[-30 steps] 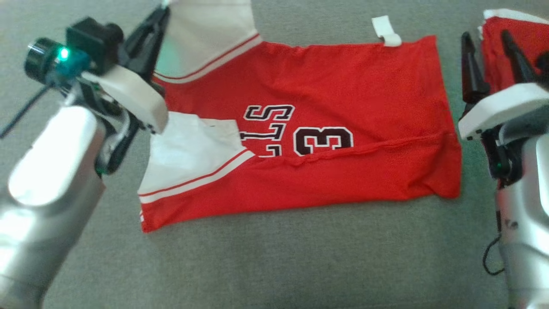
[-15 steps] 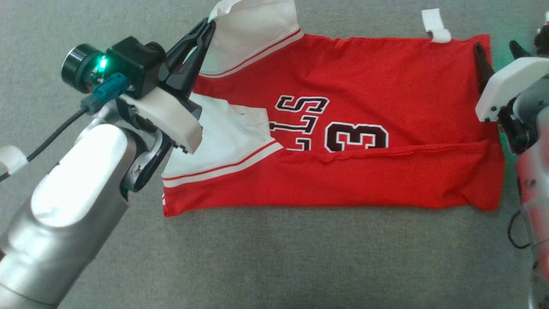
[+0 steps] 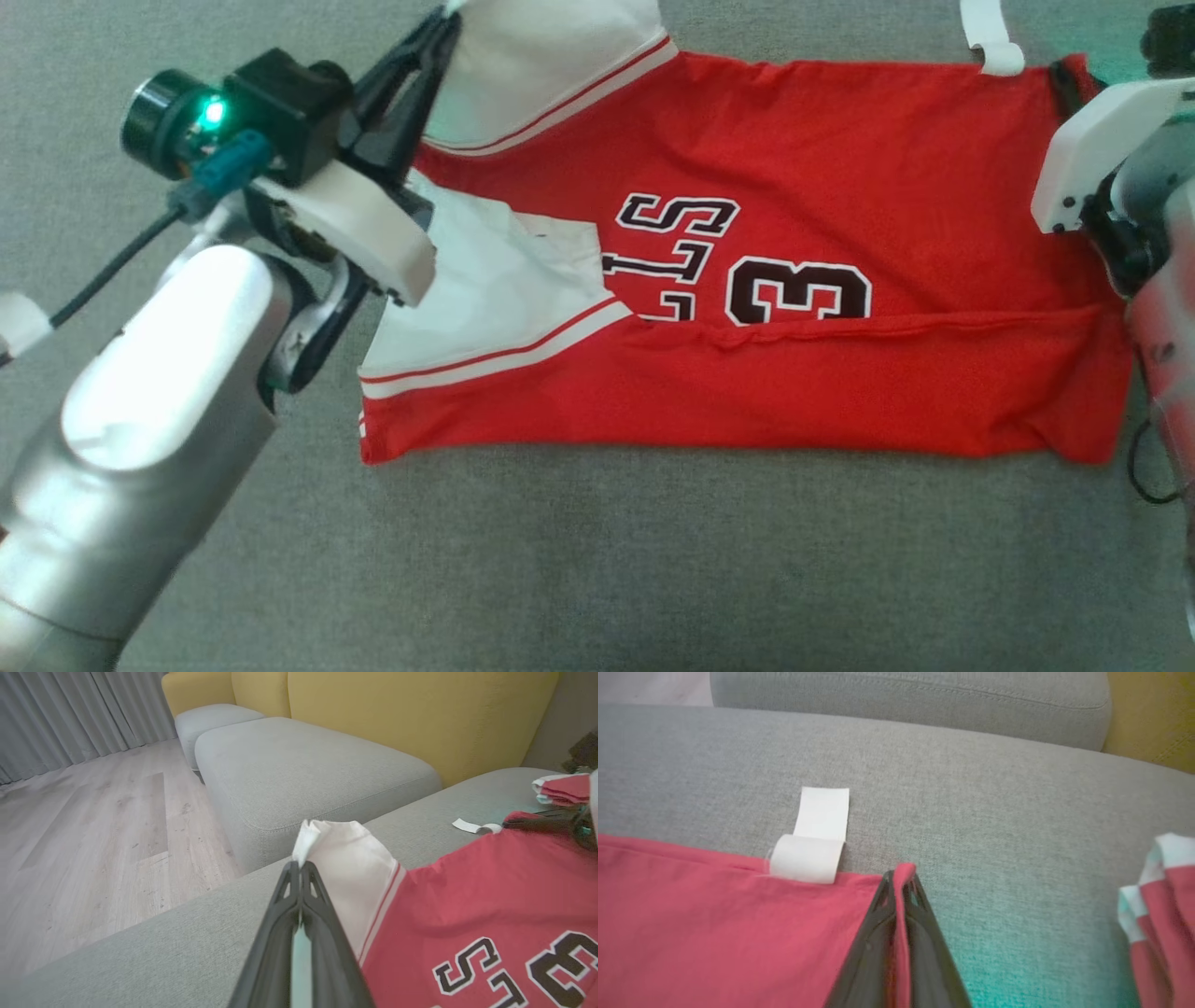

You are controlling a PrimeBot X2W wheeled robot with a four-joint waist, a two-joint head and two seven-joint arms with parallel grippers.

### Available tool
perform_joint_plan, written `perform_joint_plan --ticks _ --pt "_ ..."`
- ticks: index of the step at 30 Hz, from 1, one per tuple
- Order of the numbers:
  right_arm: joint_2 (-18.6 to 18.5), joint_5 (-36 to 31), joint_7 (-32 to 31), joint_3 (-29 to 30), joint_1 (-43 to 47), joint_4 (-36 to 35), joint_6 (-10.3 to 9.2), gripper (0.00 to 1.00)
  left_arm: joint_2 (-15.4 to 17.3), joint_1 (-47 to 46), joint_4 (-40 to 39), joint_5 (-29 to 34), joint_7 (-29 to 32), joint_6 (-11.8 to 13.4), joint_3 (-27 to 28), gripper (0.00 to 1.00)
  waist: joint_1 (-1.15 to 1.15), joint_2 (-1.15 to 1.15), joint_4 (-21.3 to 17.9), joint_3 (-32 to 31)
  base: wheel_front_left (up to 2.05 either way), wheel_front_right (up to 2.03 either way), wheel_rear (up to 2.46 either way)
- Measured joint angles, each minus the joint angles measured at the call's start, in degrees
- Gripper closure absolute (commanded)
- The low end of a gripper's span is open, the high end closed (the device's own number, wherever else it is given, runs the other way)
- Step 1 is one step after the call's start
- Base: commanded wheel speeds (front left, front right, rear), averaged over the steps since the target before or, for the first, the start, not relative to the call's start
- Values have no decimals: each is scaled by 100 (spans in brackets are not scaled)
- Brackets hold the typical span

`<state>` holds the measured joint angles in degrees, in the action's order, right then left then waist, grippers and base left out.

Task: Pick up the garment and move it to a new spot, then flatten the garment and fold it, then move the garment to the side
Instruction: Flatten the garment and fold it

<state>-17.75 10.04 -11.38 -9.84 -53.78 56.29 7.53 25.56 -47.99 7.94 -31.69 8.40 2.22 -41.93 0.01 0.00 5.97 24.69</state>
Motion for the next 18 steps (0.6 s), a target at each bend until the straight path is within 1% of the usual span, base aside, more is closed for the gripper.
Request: perform_joint_plan --ticks 4,6,13,18 --pt "-36 379 386 -100 -21 18 0 100 36 -12 216 -1 -124 79 154 100 0 0 -74 -51 0 0 0" --pt "-73 524 552 -191 -122 -18 1 100 76 -60 339 -2 -180 79 221 100 -1 0 -119 -73 0 0 0" --pt "-75 1093 1033 -501 -758 -327 1 100 155 -660 982 54 -390 71 446 100 0 0 -260 -31 0 0 0" --pt "-59 1255 1349 -683 -1131 -310 0 100 154 -1241 1671 367 -717 -54 455 100 0 0 -342 51 0 0 0"
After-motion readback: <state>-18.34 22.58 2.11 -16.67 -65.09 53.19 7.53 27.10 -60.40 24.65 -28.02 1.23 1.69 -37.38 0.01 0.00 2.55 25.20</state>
